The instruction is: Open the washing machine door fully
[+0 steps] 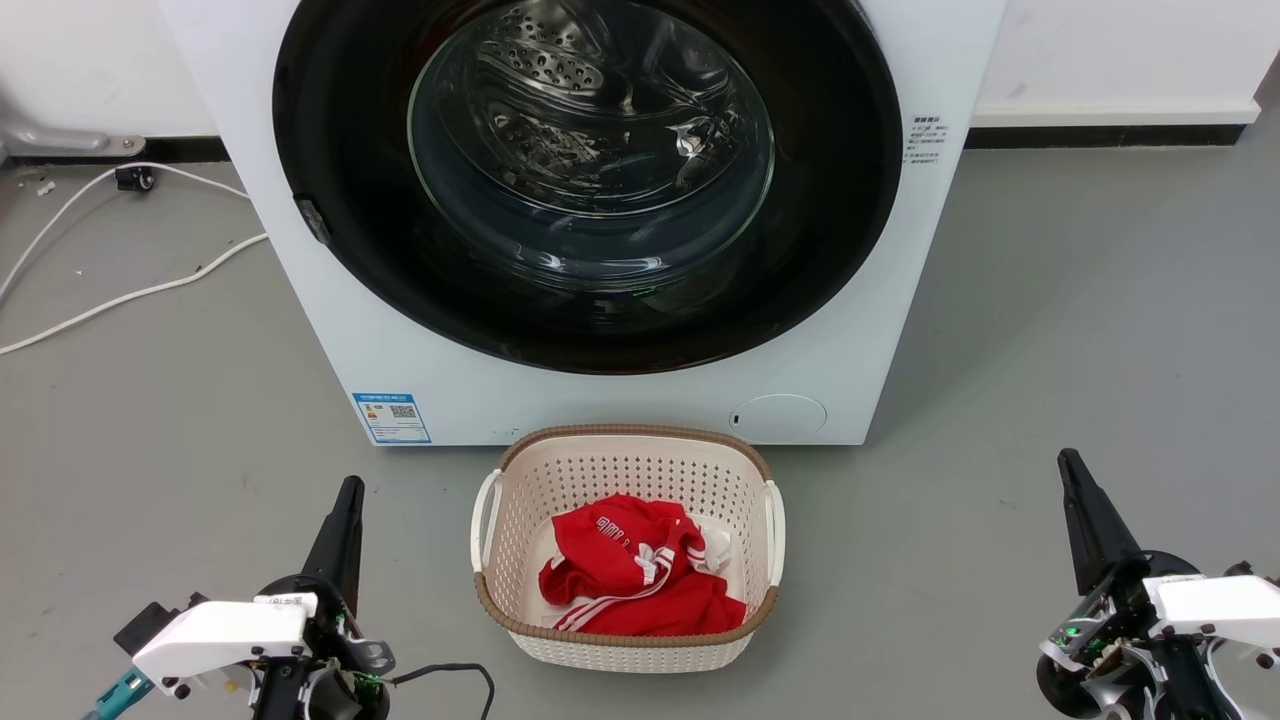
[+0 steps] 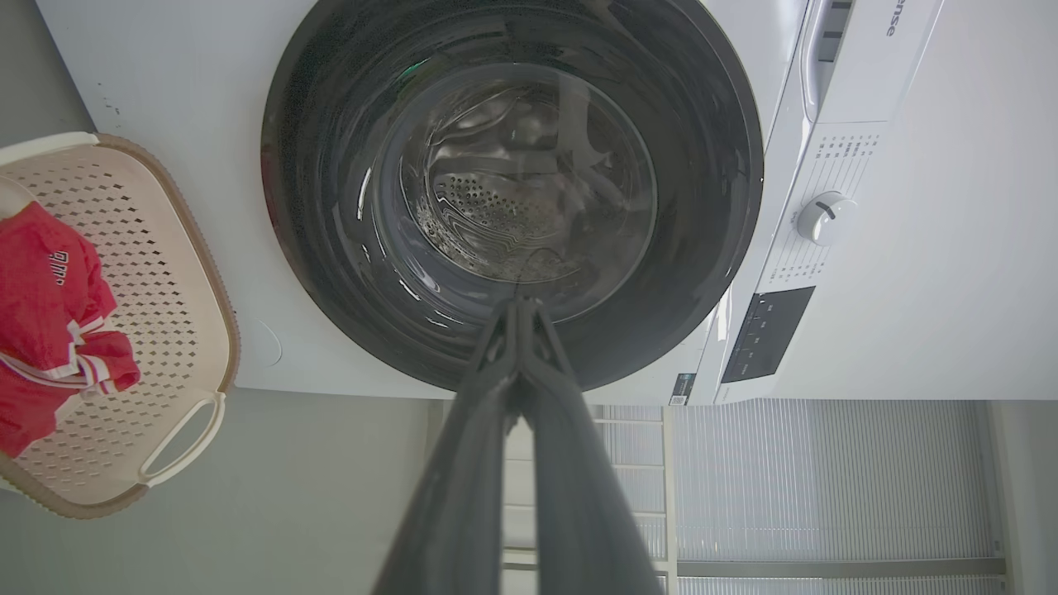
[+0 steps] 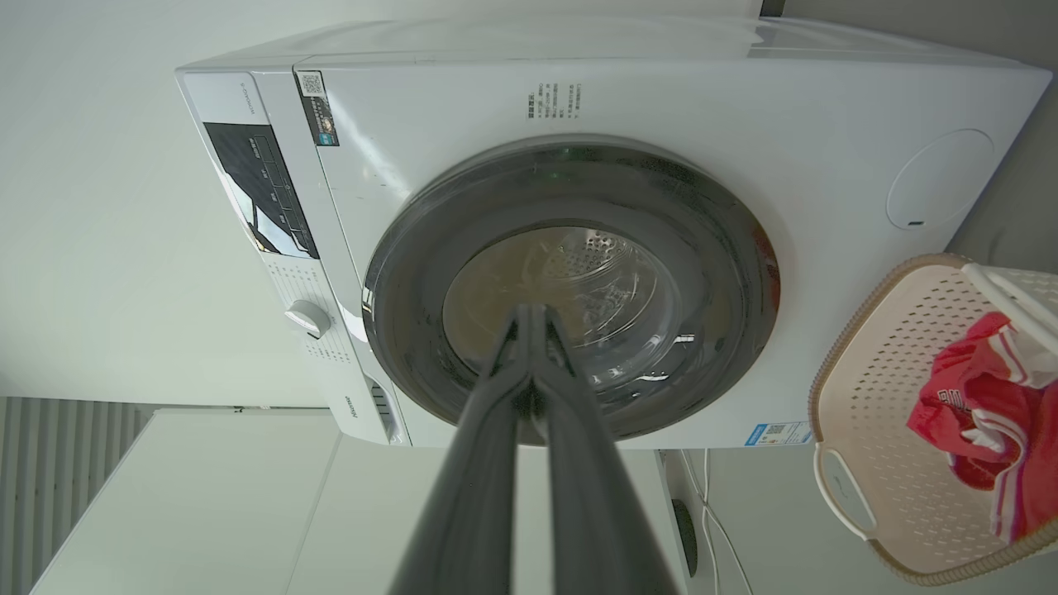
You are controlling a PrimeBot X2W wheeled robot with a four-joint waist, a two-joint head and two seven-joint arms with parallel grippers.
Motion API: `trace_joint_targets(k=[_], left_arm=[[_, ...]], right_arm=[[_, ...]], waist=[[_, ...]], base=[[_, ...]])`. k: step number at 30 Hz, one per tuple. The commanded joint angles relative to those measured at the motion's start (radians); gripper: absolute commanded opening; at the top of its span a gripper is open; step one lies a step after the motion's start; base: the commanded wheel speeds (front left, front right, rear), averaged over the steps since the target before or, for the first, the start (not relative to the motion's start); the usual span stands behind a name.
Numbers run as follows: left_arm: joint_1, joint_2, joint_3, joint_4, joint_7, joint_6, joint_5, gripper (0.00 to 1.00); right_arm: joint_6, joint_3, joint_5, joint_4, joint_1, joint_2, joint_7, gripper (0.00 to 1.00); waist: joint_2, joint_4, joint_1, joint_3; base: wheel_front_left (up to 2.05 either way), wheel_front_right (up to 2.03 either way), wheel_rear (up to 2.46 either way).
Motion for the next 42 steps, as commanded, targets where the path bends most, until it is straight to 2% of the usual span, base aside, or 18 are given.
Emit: trace_joint_targets(k=[1,4,5,15,21,26,34,42], left_arm=[[-0.009,-0.001,0.003,0.001,0.004,-0.003,0.000,0.00],[-0.010,-0.001,0.003,0.001,0.004,-0.003,0.000,0.00],[0.003,-0.002,0.000,0.006,0.000,0.000,0.000,1.00],[0.006,-0.003,-0.041,-0.026,-0.048,0.000,0.024,1.00],[0.007,-0.003,-0.040,-0.060,-0.076,0.000,0.089,1.00],[0.007,-0.003,-0.046,-0.087,-0.097,0.000,0.205,1.00],[0.011,-0.004,-0.050,-0.129,-0.129,-0.001,0.384,1.00],[0.017,-0.004,-0.050,-0.163,-0.158,0.000,0.545,1.00]], right_arm=[[0.000,-0.002,-0.005,0.001,-0.014,0.002,0.003,0.00],[0.000,-0.003,-0.006,0.001,-0.014,0.003,0.004,0.00],[0.000,-0.001,0.000,0.006,0.004,0.002,0.000,1.00],[0.000,0.033,-0.022,-0.035,0.018,0.004,-0.048,1.00],[0.000,0.039,-0.082,-0.058,0.025,0.005,-0.074,1.00],[0.000,0.035,-0.192,-0.090,0.030,0.006,-0.095,1.00],[0.000,0.042,-0.433,-0.153,0.045,0.007,-0.127,1.00],[0.000,0.057,-0.595,-0.207,0.059,0.008,-0.155,1.00]], waist=[[0.0000,0.000,0.0000,0.000],[0.0000,0.000,0.0000,0.000],[0.0000,0.000,0.0000,0.000],[0.0000,0.000,0.0000,0.001],[0.0000,0.003,0.0000,0.001],[0.0000,0.005,0.0000,0.001],[0.0000,0.006,0.0000,0.003],[0.0000,0.008,0.0000,0.002]], base=[[0.00,0.00,0.00],[0.00,0.00,0.00],[0.00,0.00,0.00],[0.00,0.00,0.00],[0.00,0.00,0.00],[0.00,0.00,0.00],[0.00,0.00,0.00],[0.00,0.00,0.00]])
